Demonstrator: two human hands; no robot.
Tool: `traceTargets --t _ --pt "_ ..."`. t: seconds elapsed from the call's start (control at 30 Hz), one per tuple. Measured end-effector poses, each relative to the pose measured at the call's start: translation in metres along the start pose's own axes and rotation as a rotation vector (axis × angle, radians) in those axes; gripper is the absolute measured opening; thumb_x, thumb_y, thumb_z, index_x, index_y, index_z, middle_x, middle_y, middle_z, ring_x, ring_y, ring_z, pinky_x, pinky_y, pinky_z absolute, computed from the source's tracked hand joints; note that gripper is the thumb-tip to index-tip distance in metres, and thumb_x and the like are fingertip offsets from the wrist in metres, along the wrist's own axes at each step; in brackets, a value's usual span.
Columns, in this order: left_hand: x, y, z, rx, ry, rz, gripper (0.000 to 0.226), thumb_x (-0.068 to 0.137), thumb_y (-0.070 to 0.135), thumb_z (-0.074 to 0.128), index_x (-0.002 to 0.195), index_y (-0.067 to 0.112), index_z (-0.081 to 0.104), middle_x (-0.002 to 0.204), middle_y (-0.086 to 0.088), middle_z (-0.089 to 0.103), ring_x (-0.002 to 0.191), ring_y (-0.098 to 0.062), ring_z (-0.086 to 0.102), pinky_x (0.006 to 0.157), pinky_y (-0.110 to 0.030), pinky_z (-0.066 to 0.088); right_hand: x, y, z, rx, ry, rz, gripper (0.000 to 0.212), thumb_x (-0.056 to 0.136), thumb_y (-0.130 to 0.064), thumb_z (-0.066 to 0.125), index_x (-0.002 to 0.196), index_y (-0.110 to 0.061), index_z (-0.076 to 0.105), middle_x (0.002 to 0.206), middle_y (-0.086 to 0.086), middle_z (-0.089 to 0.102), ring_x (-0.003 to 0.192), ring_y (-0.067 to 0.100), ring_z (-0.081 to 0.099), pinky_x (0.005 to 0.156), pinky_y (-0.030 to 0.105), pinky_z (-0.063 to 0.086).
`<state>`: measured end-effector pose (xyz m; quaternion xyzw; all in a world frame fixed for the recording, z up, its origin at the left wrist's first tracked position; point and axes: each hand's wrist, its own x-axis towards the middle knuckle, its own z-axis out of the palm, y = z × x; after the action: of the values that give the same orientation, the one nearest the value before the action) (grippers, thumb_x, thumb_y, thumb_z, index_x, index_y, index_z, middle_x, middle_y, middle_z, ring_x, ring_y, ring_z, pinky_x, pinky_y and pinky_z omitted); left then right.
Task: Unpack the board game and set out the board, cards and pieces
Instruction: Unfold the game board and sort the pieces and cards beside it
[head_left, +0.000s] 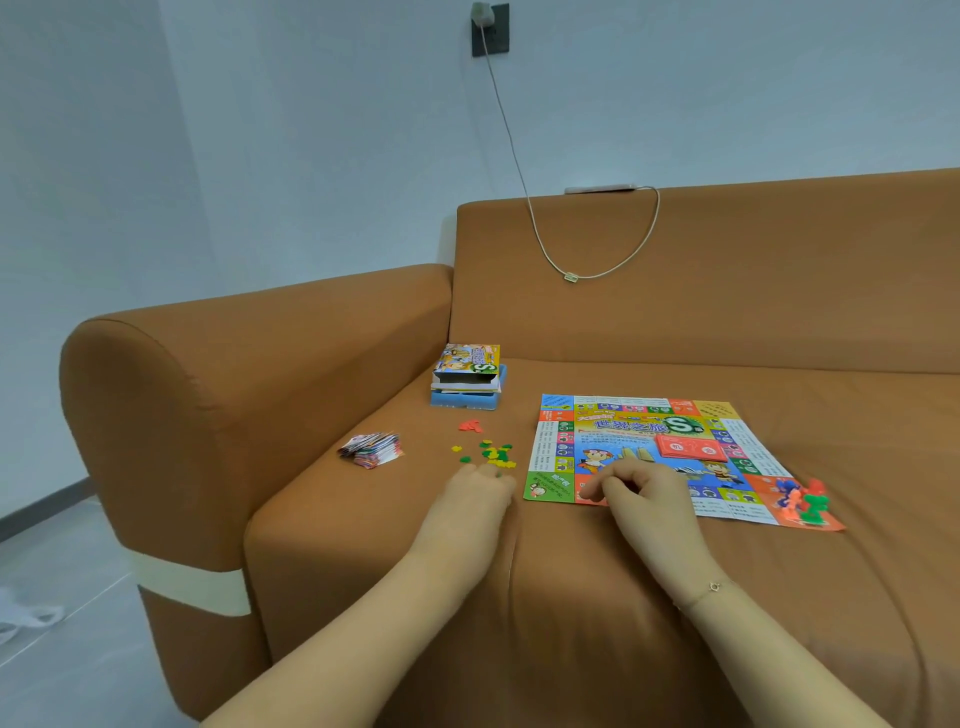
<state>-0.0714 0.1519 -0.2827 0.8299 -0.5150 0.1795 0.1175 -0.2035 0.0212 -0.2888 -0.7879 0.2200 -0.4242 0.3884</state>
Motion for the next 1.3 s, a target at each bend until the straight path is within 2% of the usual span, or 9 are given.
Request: traceTargets --t 0.13,0.23,0.33,0.53,0.73,0.83,1.0,1.17,1.3 --pt "0.001 -0.006 0.001 -0.155 0.068 -0.057 0.019 0.096 0.018 0.045 0.1 0.012 0.063 0.105 -0.004 0.061 0.102 -0.023 0.054 0.083 -0.031 0.04 -0.001 0.0 0.0 -0.004 -0.016 0.009 0.036 0.082 0.006 0.048 0.06 -0.013 0.071 0.065 -0.006 0.067 0.071 -0.004 0.057 0.064 0.003 0.037" --pt "0.004 -0.015 -0.003 -0.5 0.12 -0.229 0.013 0.089 0.015 0.058 0.088 0.015 0.071 0.082 0.007 0.066 0.079 -0.009 0.059 0.07 -0.012 0.042 -0.001 -0.002 0.0 -0.014 -0.02 0.015 0.036 0.081 0.006 0.048 0.061 -0.013 0.071 0.067 -0.006 0.067 0.071 -0.001 0.058 0.065 0.002 0.038" --pt "0.01 -0.025 -0.008 -0.795 -0.003 -0.413 0.01 0.087 0.013 0.064 0.085 0.012 0.074 0.067 0.01 0.062 0.062 -0.001 0.055 0.055 -0.001 0.038 -0.001 -0.004 0.001 -0.027 -0.033 0.013 0.036 0.081 0.007 0.048 0.059 -0.013 0.069 0.066 -0.006 0.067 0.071 0.003 0.06 0.069 -0.003 0.035" --pt "0.022 -0.031 -0.009 -1.434 -0.043 -0.719 0.008 0.088 -0.002 0.061 0.085 0.002 0.068 0.086 -0.008 0.064 0.072 -0.011 0.059 0.065 -0.014 0.052 -0.001 -0.003 0.003 -0.066 -0.035 0.012 0.037 0.081 0.004 0.05 0.059 -0.019 0.069 0.066 -0.008 0.068 0.073 -0.004 0.059 0.065 0.008 0.041" --pt "0.027 -0.049 -0.032 -2.155 -0.015 -1.094 0.006 0.091 -0.003 0.056 0.092 -0.005 0.061 0.084 -0.015 0.058 0.07 -0.015 0.054 0.045 -0.018 0.053 -0.001 -0.006 0.004 -0.125 -0.053 -0.001 0.04 0.08 0.003 0.051 0.056 -0.025 0.067 0.066 -0.009 0.067 0.075 0.001 0.061 0.072 0.024 0.047" --pt "0.025 -0.058 -0.033 -2.256 -0.08 -1.149 0.013 0.094 0.001 0.048 0.101 -0.006 0.056 0.085 -0.015 0.052 0.069 -0.017 0.05 0.049 -0.023 0.052 -0.001 -0.007 0.006 -0.161 -0.061 -0.02 0.04 0.079 0.003 0.052 0.056 -0.026 0.067 0.067 -0.008 0.067 0.073 0.004 0.06 0.072 0.029 0.048" --pt "0.02 -0.056 -0.036 -2.318 -0.06 -1.192 0.023 0.093 0.001 0.029 0.085 -0.002 0.051 0.083 -0.012 0.049 0.069 -0.017 0.047 0.059 -0.024 0.039 -0.001 -0.008 0.012 -0.261 -0.099 -0.074 0.035 0.081 -0.003 0.054 0.061 -0.029 0.066 0.072 -0.007 0.066 0.068 0.006 0.055 0.072 0.03 0.045" --pt "0.02 -0.056 -0.032 -2.301 -0.075 -1.168 0.024 0.093 0.008 0.029 0.079 0.005 0.048 0.073 -0.004 0.045 0.061 -0.012 0.04 0.054 -0.021 0.029 0.013 -0.02 0.026 -0.379 -0.266 -0.204 0.011 0.084 -0.024 0.064 0.089 -0.03 0.072 0.088 -0.011 0.059 0.082 0.005 0.049 0.074 0.024 0.039" --pt "0.023 -0.056 -0.026 -2.263 -0.077 -1.128 0.028 0.096 0.009 0.03 0.071 0.009 0.043 0.064 -0.002 0.037 0.054 -0.01 0.031 0.051 -0.02 0.024 0.025 -0.03 0.043 -0.62 -0.447 -0.285 0.035 0.082 -0.053 0.062 0.106 -0.029 0.07 0.089 -0.009 0.052 0.096 0.011 0.047 0.079 0.03 0.038"
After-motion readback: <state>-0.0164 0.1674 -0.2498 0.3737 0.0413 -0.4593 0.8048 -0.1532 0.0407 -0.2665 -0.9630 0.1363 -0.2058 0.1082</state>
